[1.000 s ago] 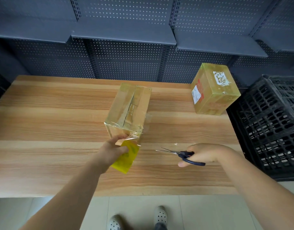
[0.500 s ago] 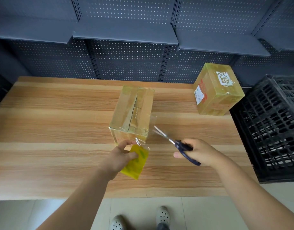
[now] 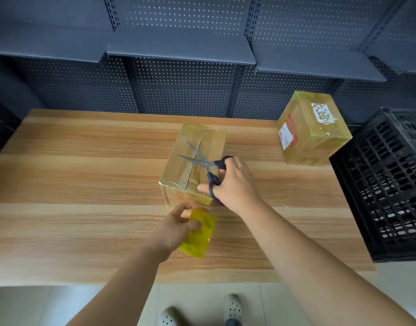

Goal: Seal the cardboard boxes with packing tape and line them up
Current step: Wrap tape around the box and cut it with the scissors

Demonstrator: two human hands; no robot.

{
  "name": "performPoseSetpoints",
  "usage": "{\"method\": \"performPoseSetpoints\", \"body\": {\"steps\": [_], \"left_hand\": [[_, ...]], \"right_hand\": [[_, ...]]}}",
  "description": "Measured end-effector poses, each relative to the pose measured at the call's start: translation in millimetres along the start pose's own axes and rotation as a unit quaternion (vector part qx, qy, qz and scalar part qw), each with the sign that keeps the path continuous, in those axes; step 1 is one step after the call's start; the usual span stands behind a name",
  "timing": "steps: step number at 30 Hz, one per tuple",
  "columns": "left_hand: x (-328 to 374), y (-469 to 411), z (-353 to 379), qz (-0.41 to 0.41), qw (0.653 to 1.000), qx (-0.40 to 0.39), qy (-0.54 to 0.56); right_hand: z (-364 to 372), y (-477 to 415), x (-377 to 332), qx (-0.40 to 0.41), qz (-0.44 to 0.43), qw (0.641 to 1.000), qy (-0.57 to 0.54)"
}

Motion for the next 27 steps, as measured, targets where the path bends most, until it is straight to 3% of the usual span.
{"method": "performPoseSetpoints", "body": {"steps": [13,27], "left_hand": [[-3.4,-12.0,-3.2,-0.013,1.0,0.002,0.022],[3.8,-14.2,-4.2,-0.031,0.998,0.054,-0.009]], "right_hand": [[11.5,-36.4,18.2,-0.081,0.085,0.993,0.029],[10.5,-34.9,19.3,-0.068,0.097,0.992,0.051]]}}
Point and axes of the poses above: each hand's wrist, its own y-axis away from the middle knuckle, its own z-axis out of the palm, x = y × z, the point moved 7 cm from there along -y, towards the middle knuckle, and after that the axes turned 2 degrees about -x, right-handed, at the moved point
